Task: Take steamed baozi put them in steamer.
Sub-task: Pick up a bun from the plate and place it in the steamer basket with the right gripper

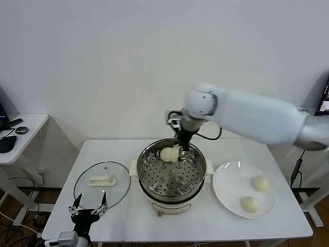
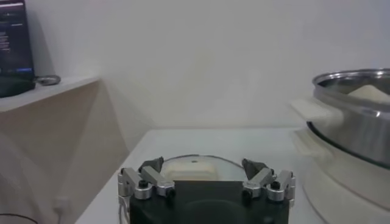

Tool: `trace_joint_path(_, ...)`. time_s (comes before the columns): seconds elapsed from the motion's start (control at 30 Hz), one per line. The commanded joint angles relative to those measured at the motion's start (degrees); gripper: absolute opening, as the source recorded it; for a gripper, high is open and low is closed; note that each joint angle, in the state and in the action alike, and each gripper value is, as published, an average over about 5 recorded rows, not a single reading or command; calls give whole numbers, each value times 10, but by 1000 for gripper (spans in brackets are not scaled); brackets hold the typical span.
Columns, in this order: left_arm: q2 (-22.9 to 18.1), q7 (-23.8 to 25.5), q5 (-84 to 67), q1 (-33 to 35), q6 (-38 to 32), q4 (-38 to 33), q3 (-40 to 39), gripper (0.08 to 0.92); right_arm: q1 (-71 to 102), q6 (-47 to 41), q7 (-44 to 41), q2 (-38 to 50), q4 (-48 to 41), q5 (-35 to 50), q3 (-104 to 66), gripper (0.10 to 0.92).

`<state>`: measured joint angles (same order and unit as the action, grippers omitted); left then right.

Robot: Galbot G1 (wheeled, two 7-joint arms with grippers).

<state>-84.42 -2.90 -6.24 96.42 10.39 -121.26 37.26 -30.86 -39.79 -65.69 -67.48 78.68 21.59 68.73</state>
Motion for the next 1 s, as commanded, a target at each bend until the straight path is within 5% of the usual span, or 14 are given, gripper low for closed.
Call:
trace_joint_path(0.03, -4, 0, 0, -3, 1, -4, -3, 823, 49, -18, 36, -108, -66, -1, 16, 607)
trace_joint_path(0.67, -3, 0, -10, -13, 2, 8, -3, 823, 88, -18, 44, -144, -94, -31, 12, 619)
trace_joint_path(1.0, -5, 0, -10, -11, 3, 7, -1, 823, 30, -11, 14, -45, -1, -49, -29, 815)
